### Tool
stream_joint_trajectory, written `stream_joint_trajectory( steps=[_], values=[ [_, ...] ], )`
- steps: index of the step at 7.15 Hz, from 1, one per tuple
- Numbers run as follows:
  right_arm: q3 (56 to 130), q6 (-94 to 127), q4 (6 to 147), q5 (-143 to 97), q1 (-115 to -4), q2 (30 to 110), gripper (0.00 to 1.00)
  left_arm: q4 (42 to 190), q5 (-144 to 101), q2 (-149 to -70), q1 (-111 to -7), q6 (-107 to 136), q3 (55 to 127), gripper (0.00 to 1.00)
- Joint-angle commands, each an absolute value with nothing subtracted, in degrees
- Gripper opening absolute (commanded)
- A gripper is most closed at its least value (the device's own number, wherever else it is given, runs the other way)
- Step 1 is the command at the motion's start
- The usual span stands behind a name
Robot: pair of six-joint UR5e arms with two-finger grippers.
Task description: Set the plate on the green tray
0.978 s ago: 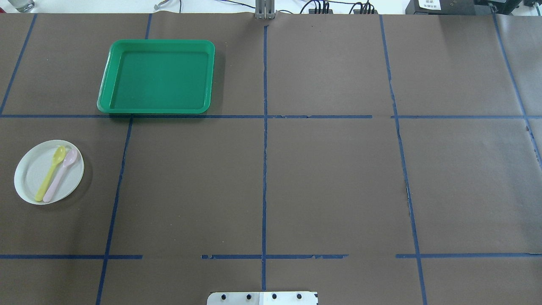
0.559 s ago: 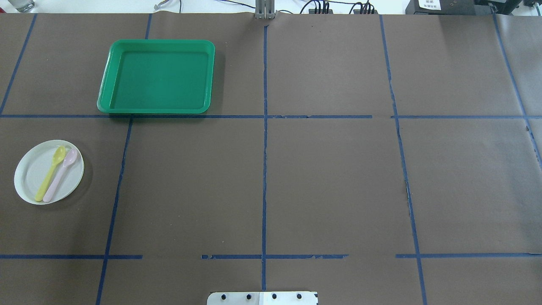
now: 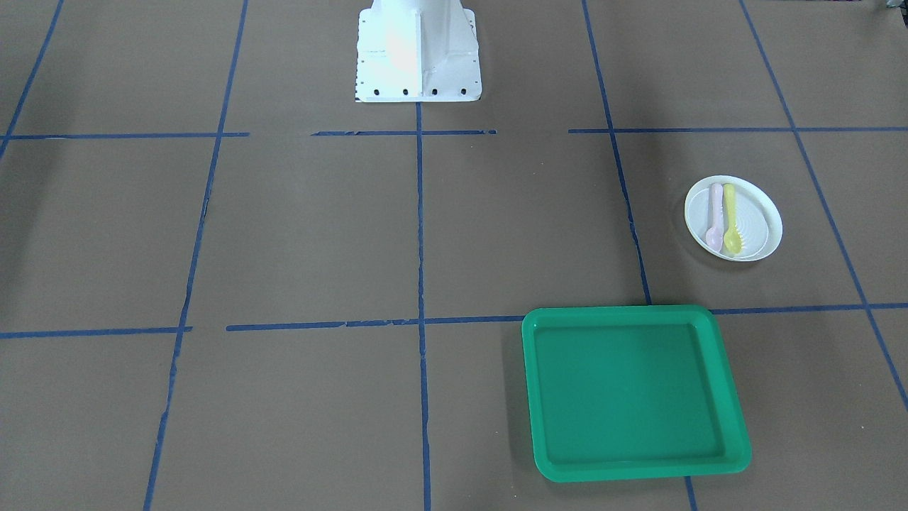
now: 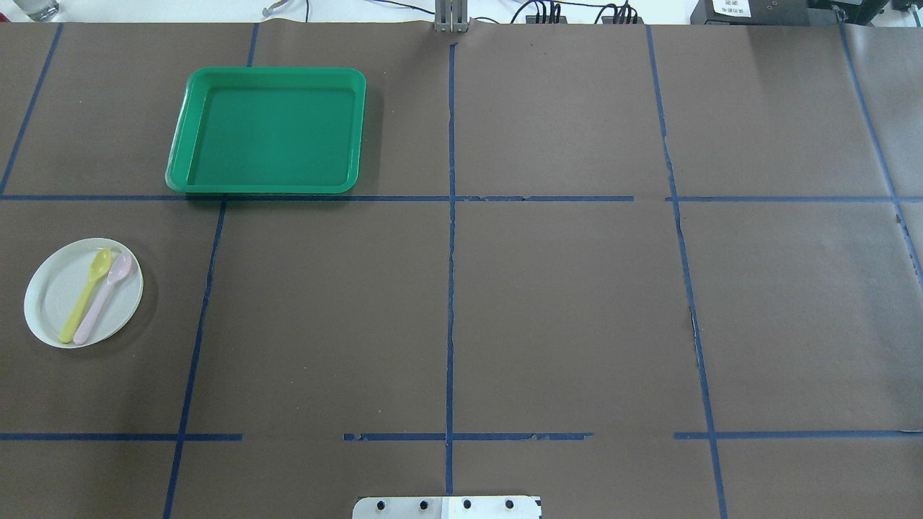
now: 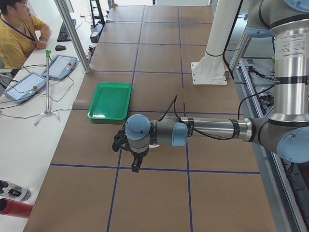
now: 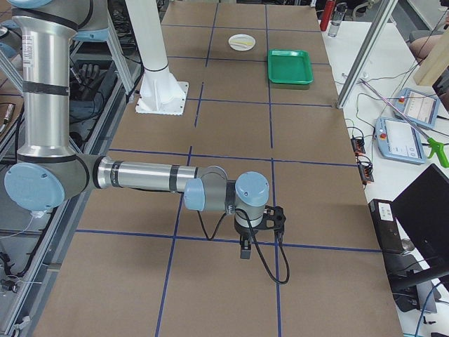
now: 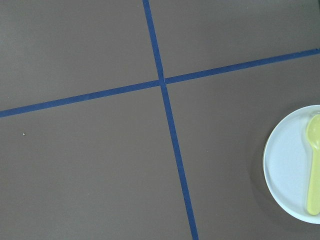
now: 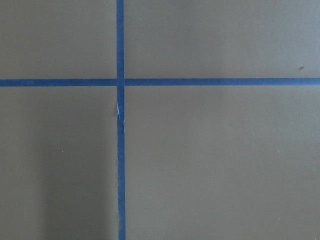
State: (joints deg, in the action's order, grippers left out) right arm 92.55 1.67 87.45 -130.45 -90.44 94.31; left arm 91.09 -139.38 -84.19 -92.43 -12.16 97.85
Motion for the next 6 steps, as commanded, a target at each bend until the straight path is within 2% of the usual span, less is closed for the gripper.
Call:
stream_joint_trajectory(
  steps=[1,3,6],
  values=[
    [92.55,1.67,87.45,-130.43,-90.44,94.31,1.00,91.58,-141.50,-84.11,-92.11,-11.78,97.56,1.00],
    [92.55,1.67,87.45,-130.43,-90.44,94.31,1.00,96.02,-143.51,-84.20,-85.64,-5.24,97.56,1.00],
    [92.55,1.67,87.45,-130.43,-90.44,94.31,1.00,110.97,-142.74,-84.11,-75.79,20.40,97.99,1.00]
  ],
)
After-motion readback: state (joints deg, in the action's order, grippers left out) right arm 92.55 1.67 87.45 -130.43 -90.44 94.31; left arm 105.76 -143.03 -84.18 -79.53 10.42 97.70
